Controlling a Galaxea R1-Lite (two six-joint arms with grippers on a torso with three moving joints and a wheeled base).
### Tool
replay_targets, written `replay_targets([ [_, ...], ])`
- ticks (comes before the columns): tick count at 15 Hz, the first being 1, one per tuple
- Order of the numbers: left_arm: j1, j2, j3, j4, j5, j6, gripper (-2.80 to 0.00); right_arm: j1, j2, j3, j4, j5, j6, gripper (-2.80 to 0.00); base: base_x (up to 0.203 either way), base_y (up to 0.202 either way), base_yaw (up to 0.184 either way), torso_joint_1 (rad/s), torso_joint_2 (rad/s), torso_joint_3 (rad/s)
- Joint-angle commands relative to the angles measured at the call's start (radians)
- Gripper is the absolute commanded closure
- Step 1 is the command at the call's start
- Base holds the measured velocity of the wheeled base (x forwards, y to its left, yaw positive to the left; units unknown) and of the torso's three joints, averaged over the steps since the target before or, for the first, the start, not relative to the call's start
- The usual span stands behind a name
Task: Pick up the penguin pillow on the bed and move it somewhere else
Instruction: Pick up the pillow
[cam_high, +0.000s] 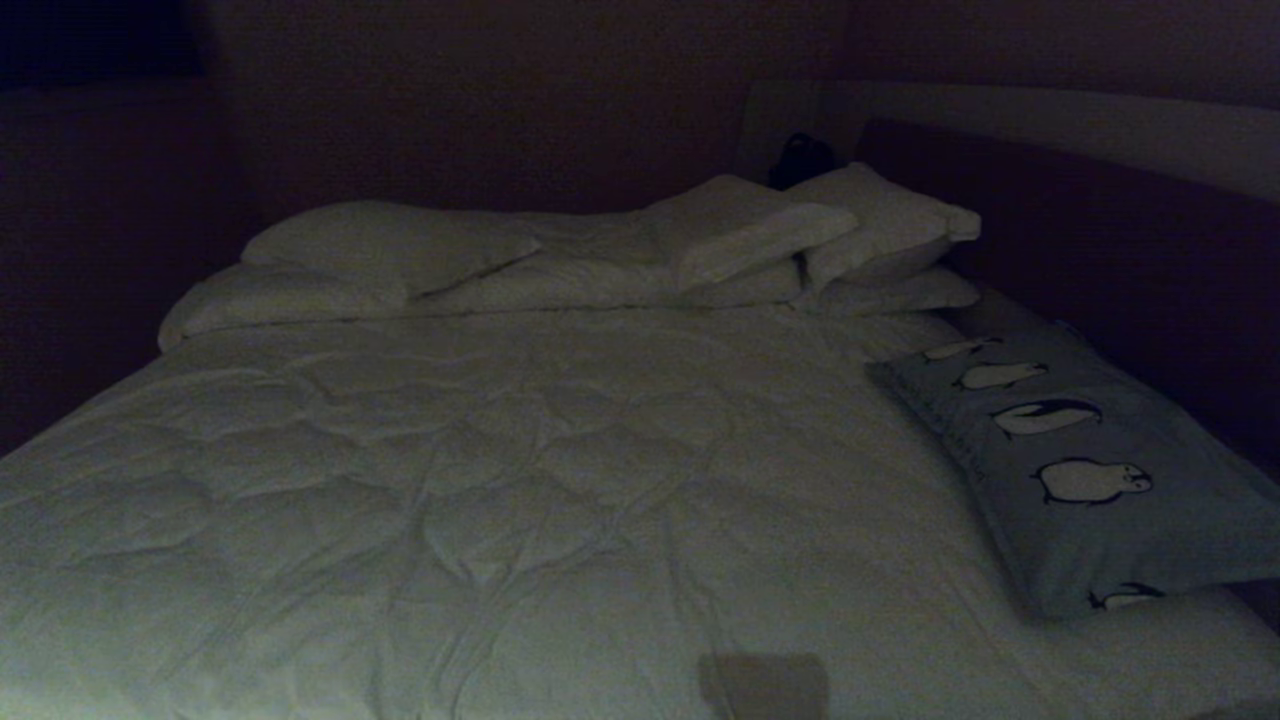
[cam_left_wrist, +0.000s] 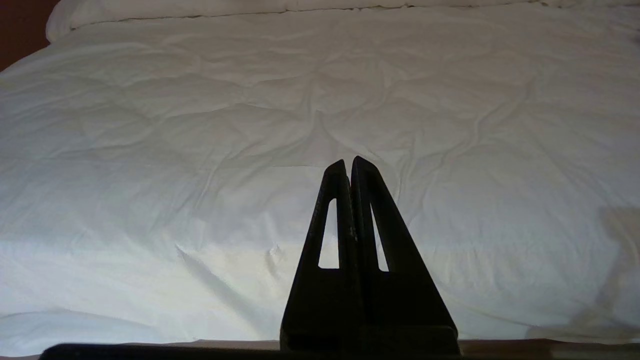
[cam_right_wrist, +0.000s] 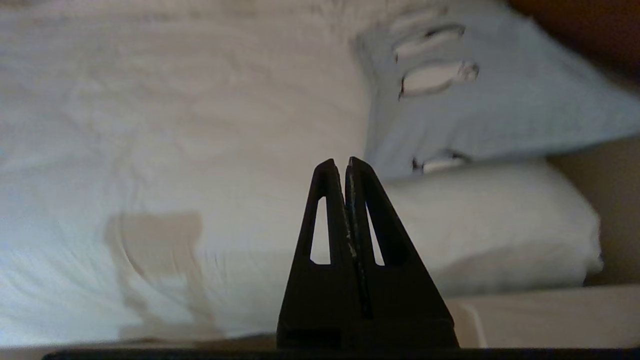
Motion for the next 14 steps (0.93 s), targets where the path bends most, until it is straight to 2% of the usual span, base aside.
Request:
replay_targets([
  [1, 0.000, 0.000, 0.000, 0.000, 0.001, 0.000, 0.00, 0.000, 0.009, -0.070, 0.101, -0.003, 0.000, 0.00, 0.000, 0.000, 0.000, 0.000, 0.00, 0.000],
  [3, 0.000, 0.000, 0.000, 0.000, 0.001, 0.000, 0.00, 0.000, 0.038, -0.111, 0.138, -0.006, -0.001, 0.00, 0.000, 0.000, 0.000, 0.000, 0.00, 0.000],
  [8, 0.000, 0.000, 0.000, 0.000, 0.001, 0.000, 0.00, 0.002, 0.235, -0.188, 0.099, -0.013, 0.003, 0.00, 0.000, 0.000, 0.000, 0.000, 0.00, 0.000],
  [14, 0.000, 0.000, 0.000, 0.000, 0.001, 0.000, 0.00, 0.002, 0.650, -0.247, -0.176, -0.015, 0.015, 0.00, 0.000, 0.000, 0.000, 0.000, 0.00, 0.000],
])
